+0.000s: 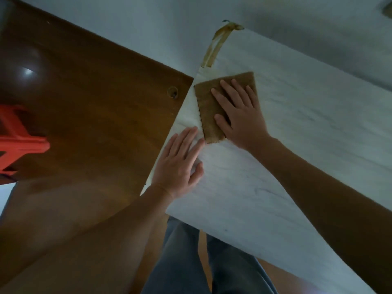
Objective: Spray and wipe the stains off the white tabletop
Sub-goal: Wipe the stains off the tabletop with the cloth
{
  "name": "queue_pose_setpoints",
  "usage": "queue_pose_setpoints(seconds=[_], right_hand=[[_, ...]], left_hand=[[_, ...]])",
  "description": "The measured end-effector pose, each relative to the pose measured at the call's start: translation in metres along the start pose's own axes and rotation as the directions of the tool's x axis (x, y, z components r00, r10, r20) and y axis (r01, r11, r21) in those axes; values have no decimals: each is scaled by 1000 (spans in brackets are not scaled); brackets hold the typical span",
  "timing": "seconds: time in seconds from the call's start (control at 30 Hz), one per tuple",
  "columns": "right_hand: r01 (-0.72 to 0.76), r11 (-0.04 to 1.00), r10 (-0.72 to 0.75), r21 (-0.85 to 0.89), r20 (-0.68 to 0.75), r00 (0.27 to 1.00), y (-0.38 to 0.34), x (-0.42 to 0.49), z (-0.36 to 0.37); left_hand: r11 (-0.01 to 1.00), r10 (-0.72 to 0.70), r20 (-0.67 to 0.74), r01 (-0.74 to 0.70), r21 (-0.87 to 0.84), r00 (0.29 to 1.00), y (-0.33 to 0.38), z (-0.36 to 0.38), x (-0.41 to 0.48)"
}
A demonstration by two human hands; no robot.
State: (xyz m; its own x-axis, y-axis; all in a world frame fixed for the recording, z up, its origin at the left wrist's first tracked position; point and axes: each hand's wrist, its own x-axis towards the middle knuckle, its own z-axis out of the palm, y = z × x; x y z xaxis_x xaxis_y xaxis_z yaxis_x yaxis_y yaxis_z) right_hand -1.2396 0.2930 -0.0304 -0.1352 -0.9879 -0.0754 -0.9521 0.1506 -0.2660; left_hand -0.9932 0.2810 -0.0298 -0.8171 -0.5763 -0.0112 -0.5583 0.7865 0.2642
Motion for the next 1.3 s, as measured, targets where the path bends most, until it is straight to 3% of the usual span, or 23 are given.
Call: queue_pose_setpoints(seconds=[0.13,0.33,0.47,0.73,1.13,1.3], right_hand=[[35,999,-35,-23,2,999,9,77,-10],[-62,997,62,-42,0,998,8,140,-16],[-96,995,97,10,-36,995,1,114,-11],[-321,945,321,56,6,947,-13,1,-4],[-235,972,233,-29,-38,972,18,153,-22],[-190,981,189,-26,-33,981,6,155,-17]], left_hand=[[1000,-5,2,5,-9,1000,-2,3,2],[1000,-8,-12,8,-19,1000,-3,5,1],[1000,-16,1,16,-12,1000,-2,5,1],[1000,-26,12,26,-7,1000,-4,6,0],[1000,-24,25,25,-16,999,-4,8,0],[1000,-26,31,27,-15,999,-3,7,0]])
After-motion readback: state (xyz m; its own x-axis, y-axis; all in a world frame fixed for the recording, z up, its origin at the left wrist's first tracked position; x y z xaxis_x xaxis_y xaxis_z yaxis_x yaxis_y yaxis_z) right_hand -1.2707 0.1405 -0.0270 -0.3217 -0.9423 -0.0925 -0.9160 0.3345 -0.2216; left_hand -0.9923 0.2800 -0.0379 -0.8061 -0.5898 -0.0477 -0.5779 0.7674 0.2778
